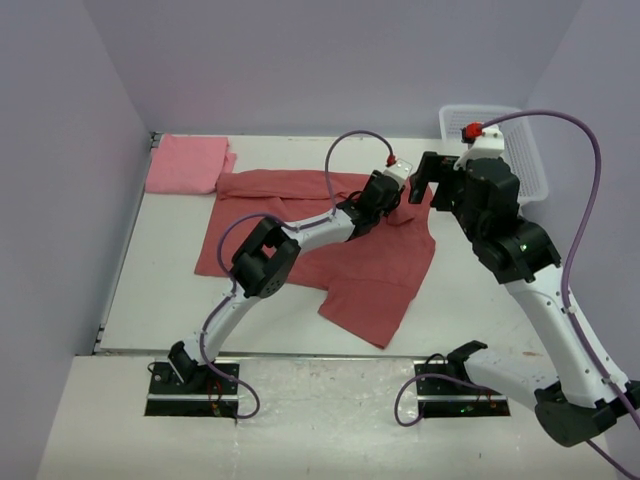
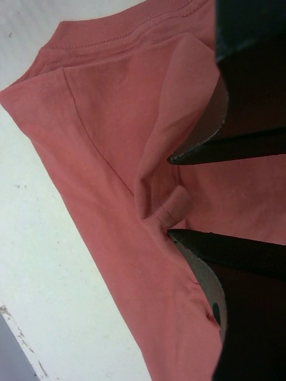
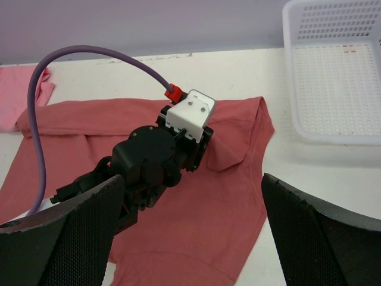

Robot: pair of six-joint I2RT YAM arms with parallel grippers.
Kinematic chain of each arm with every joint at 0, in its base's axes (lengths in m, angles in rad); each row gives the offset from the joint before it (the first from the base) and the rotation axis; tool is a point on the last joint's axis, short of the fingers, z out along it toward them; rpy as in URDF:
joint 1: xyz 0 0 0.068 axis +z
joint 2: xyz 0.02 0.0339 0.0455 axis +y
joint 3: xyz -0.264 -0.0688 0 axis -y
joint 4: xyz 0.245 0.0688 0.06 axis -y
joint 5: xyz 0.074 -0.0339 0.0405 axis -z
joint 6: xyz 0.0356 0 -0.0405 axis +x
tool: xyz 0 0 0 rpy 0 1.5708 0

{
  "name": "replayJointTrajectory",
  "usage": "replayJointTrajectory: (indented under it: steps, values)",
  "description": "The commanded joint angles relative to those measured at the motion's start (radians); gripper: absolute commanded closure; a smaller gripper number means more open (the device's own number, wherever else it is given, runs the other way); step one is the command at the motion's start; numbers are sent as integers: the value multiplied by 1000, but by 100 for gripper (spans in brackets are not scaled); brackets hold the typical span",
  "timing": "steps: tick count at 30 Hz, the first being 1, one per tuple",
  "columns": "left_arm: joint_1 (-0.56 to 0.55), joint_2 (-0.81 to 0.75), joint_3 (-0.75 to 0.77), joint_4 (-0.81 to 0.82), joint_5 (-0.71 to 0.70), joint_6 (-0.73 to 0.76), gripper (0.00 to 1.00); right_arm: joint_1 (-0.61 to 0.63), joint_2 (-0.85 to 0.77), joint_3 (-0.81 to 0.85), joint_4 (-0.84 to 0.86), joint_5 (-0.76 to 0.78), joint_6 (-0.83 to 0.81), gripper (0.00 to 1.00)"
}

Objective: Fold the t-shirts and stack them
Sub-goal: Fold the flattened tshirt in 1/3 of the way

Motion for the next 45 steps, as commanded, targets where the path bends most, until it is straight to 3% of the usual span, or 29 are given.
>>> replayJointTrajectory:
  steps: [1, 13, 17, 21, 33, 40, 42, 43, 45]
  values:
    - [7, 14, 63, 3, 28, -24, 51, 6, -29, -12, 18, 0, 11, 4]
    - [54, 71, 149, -45, 82, -58, 69, 6, -54, -38, 30, 1, -1, 4]
    - [56, 59, 134, -45, 83, -57, 88, 6, -34, -35, 24, 0, 5, 4]
    - [54, -8, 85, -94, 93, -60, 100, 5, -19, -44, 33, -25, 8, 4]
    - [16, -321, -199, -118, 134, -49, 100, 6, 155, -116, 33, 15, 74, 4]
    - [7, -397, -214, -213, 195, -58, 99, 6, 255, -99, -33, 90, 135, 4]
    - [4, -398, -232, -235, 200, -63, 94, 5, 255, -105, -33, 93, 140, 4]
    - [4, -400, -243, -240, 203, -63, 81, 5, 255, -113, -33, 96, 140, 3]
    - [4, -401, -268, -256, 205, -76, 71, 5, 255, -119, -36, 104, 137, 3]
